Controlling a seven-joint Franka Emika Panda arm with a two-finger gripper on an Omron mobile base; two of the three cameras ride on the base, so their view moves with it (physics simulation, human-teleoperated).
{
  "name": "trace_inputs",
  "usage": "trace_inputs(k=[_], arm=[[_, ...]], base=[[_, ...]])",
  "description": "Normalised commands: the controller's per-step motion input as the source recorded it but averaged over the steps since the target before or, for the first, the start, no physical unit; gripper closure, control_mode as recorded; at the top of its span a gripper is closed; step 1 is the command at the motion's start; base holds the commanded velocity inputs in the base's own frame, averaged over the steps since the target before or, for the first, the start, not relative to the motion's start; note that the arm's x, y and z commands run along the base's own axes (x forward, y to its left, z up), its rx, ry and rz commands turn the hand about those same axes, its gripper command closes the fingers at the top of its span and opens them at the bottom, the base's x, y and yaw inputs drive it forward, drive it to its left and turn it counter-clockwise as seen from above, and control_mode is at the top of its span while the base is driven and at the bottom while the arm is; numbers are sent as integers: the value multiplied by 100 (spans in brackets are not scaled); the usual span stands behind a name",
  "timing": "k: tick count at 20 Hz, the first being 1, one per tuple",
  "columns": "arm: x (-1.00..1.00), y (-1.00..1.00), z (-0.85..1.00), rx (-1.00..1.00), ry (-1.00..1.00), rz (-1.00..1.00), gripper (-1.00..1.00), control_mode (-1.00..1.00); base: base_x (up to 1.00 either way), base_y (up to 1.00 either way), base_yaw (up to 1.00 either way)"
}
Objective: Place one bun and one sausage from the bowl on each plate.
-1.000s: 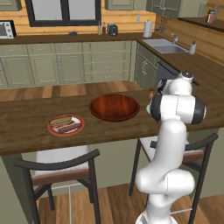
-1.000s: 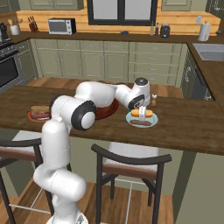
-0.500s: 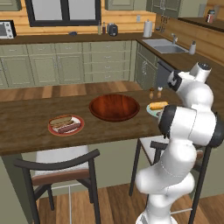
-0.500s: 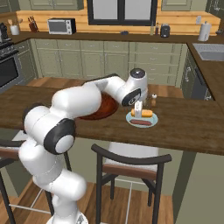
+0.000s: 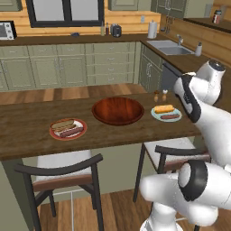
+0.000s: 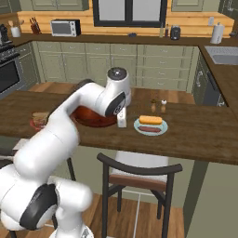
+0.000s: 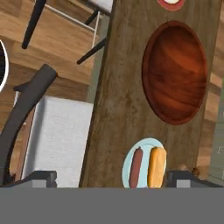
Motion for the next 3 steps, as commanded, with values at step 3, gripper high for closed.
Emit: trace_inputs(k=[3], arm=[[-100, 74, 30, 0, -19, 15, -100, -100]], base=[[0, 0, 0]])
